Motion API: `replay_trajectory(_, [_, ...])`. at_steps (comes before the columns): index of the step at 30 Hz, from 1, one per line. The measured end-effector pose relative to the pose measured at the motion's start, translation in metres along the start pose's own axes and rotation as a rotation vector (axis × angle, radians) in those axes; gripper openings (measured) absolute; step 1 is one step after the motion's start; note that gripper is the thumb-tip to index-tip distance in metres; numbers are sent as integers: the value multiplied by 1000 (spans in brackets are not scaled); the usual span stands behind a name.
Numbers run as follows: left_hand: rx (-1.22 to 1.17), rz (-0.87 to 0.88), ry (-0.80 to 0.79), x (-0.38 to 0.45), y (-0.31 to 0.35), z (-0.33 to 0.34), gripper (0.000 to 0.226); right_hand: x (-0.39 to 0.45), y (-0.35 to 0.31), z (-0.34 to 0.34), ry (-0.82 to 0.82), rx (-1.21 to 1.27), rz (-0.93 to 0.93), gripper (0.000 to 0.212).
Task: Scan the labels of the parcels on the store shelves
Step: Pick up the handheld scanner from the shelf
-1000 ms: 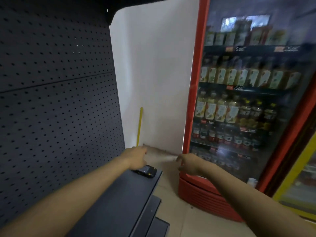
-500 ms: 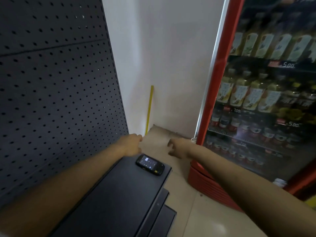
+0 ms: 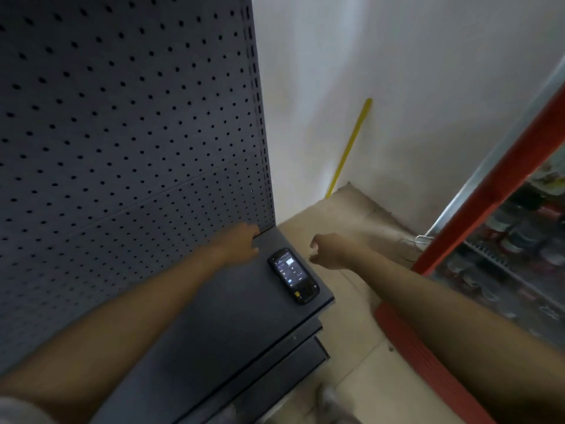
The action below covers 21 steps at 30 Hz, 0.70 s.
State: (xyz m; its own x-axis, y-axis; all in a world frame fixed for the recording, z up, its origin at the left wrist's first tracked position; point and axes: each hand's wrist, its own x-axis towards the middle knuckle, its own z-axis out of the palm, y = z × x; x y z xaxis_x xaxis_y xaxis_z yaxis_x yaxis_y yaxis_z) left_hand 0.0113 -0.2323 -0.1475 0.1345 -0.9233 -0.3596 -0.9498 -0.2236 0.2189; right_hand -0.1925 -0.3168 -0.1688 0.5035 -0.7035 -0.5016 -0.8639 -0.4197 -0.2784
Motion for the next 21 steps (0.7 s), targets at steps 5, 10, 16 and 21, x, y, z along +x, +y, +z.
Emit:
replay_trajectory(5, [-53, -147, -5, -2, 2, 24, 51, 33, 9, 17, -113, 17, -25, 50])
replay_trajectory(10, [-14, -259, -30, -7, -14, 60, 56, 58, 1, 44, -143, 78, 12, 56])
replay_trajectory(16, [15, -315, -112, -1, -36, 96, 58, 73, -10, 82, -171, 148, 134, 81])
replay_trajectory(21, [-34, -356, -155, -3, -44, 120, 54, 76, -14, 103, -127, 83, 229, 100])
